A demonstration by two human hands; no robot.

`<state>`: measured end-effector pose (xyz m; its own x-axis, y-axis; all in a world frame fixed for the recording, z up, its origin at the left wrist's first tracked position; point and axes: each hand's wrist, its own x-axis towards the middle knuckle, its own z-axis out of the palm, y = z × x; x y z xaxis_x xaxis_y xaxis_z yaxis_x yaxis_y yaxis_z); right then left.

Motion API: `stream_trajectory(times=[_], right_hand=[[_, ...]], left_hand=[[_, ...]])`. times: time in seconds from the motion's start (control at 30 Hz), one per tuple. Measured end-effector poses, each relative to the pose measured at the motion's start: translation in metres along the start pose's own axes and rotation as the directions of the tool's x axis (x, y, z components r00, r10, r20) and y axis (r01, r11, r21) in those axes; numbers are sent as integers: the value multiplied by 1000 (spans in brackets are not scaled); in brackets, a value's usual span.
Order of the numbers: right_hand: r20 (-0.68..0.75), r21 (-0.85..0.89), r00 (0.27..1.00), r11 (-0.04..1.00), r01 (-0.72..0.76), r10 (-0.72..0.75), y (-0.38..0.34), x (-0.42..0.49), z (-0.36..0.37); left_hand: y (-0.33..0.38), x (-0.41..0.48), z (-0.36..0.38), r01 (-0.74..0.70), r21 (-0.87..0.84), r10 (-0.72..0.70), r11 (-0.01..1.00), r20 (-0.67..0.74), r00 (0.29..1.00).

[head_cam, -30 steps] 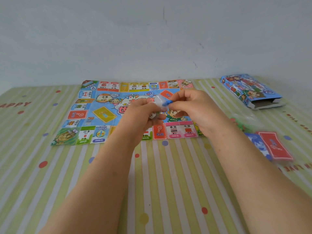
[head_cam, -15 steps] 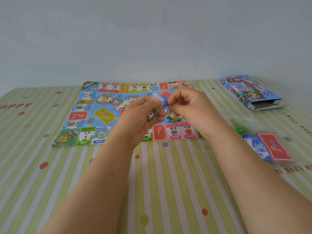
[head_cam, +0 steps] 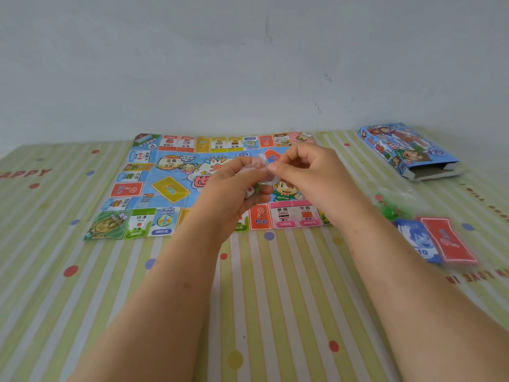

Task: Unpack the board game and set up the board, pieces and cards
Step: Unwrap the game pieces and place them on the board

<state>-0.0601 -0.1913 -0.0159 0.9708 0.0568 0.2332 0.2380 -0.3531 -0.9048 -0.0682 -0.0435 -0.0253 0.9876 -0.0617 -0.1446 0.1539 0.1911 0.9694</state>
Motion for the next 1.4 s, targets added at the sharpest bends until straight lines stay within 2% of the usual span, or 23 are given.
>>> stream_trajectory(times=[0.17,0.33,0.57,0.73,1.03,1.23,1.4], right_hand=[[-19,17,999,1000,-25,26,-2,1,-3],[-106,-29,992,997,-77,74,3,8,-25],[-122,-368,978,907,-203,170,15,12,-53],[-22,-577,950,772,-266,311,10,11,-62],[19,-685,887,652,-325,462,12,5,-71],[40,-738,897,618,-271,441,14,8,-64],[53,-743,891,614,-267,451,15,8,-64]], left_hand=[[-1,1,2,1,18,-1,1000,-6,1000],[-2,1,4,9,18,-8,1000,-41,999],[-1,3,14,40,-71,-47,997,-104,993],[-3,4,23,36,-58,-42,998,-108,993],[-6,6,52,93,23,-90,995,-91,992],[-12,5,53,71,101,-65,992,-62,996],[-12,9,49,88,53,-86,995,-39,996]])
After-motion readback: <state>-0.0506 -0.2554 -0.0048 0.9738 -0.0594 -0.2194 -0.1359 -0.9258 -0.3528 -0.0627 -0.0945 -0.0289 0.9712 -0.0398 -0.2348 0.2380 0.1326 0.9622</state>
